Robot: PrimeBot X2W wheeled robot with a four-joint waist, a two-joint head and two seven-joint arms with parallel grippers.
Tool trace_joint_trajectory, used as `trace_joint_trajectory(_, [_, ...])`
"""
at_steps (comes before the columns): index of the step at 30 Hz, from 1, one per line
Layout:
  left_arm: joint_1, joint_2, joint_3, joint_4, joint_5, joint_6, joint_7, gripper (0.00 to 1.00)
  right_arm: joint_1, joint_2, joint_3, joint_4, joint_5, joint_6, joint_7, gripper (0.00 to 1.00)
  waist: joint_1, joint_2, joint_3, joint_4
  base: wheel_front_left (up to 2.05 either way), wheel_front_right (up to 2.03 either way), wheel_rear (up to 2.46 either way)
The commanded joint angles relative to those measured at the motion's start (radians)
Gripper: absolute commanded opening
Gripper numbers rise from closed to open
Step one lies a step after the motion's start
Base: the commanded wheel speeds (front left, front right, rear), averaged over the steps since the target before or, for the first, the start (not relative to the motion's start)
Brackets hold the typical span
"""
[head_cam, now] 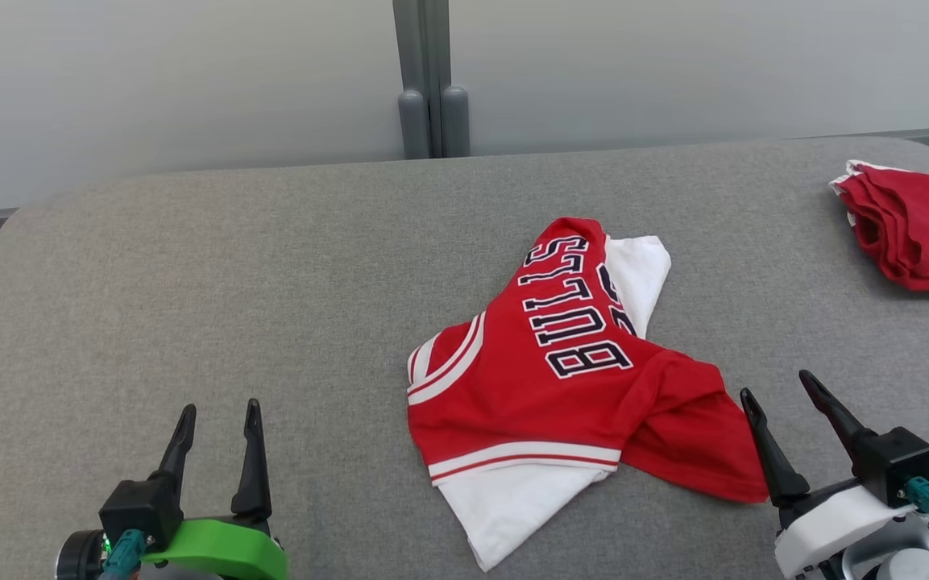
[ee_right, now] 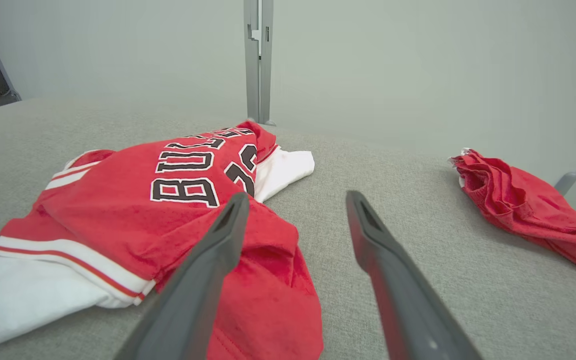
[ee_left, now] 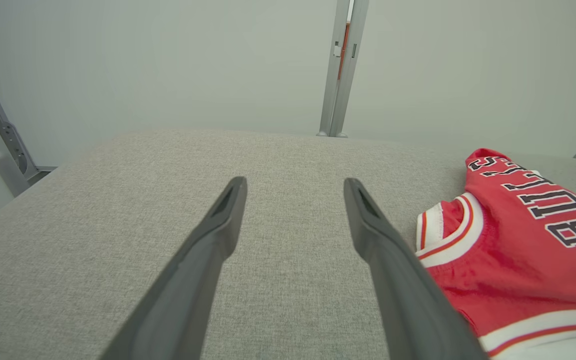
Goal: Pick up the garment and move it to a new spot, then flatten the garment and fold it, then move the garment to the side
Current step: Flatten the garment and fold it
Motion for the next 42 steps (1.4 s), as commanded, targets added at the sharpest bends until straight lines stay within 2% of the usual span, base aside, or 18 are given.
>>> trace_joint_trajectory(1, [0.009,0.003,0.006,0.000,0.005,-0.003,0.000,1.00,0.017,0.011,-0.010,-0.021,0.009,-0.002,-0.005,1.00,0.0000,-0.0001,-0.004,-0.003,0.00,0.00,0.00])
trace_joint_trajectory(7, [0.012,0.003,0.000,0.003,0.005,-0.007,0.000,1.00,0.042,0.070,-0.043,-0.108,0.003,-0.002,-0.011,1.00,0.0000,-0.0001,-0.008,-0.011,0.00,0.00,0.00])
trace_joint_trajectory(12, [0.009,0.003,-0.029,0.023,0.005,-0.013,0.000,1.00,0.051,0.101,-0.038,-0.126,-0.009,-0.002,-0.015,1.00,0.0000,-0.0001,-0.005,-0.019,0.00,0.00,0.00])
trace_joint_trajectory(27, [-0.108,0.003,-0.349,0.248,-0.034,-0.047,0.000,1.00,-0.011,0.131,0.003,-0.102,0.001,-0.002,-0.018,1.00,0.0000,-0.0001,0.043,-0.068,0.00,0.00,0.00])
trace_joint_trajectory(41, [-0.236,0.003,-0.483,0.492,-0.153,-0.020,0.001,1.00,-0.041,0.147,0.007,-0.104,0.006,-0.002,-0.018,1.00,0.0000,-0.0001,0.091,-0.131,0.00,0.00,0.00])
trace_joint_trajectory(42, [-0.244,0.003,-0.491,0.499,-0.164,-0.022,0.001,0.47,-0.042,0.148,0.007,-0.105,0.006,-0.002,-0.018,1.00,0.0000,-0.0001,0.092,-0.132,0.00,0.00,0.00])
